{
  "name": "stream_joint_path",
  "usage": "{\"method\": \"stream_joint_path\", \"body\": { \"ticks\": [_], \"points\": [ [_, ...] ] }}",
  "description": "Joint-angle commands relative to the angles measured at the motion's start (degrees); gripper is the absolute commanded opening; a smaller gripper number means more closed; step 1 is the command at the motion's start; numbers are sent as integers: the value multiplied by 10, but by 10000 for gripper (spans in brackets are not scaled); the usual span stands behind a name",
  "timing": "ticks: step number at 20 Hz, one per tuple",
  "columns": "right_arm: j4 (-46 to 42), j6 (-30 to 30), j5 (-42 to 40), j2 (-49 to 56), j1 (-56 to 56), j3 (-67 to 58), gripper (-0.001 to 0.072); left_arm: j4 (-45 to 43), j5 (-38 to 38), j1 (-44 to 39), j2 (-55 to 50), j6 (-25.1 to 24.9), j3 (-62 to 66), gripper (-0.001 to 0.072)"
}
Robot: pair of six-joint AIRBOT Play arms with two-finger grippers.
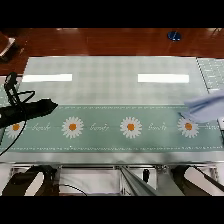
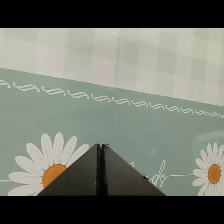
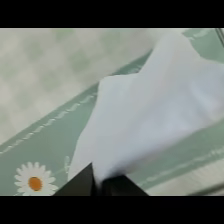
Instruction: Fold the shirts.
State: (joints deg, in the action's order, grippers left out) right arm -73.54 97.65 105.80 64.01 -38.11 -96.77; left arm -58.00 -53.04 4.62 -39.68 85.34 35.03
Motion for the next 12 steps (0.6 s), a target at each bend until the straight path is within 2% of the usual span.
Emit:
{"method": "stream_joint_path", "body": {
  "ticks": [1,5,7,8,9,10,12],
  "points": [
    [-155,7,5,-102,-45,156,20,0,2,0,0,0,0,22],
    [-388,-21,3,-234,-45,383,21,16,17,0,0,0,0,22],
    [-414,-23,-3,-280,-45,476,21,17,26,0,0,0,0,22],
    [-413,-9,-5,-296,-45,514,68,17,30,0,0,0,0,22],
    [-417,0,-5,-306,-45,549,309,17,33,-1,0,0,0,22],
    [-422,-5,-5,-306,-45,571,408,17,36,-1,0,0,0,22],
    [-425,-3,-21,-302,-45,575,409,17,42,-1,0,0,0,22]
  ]
}}
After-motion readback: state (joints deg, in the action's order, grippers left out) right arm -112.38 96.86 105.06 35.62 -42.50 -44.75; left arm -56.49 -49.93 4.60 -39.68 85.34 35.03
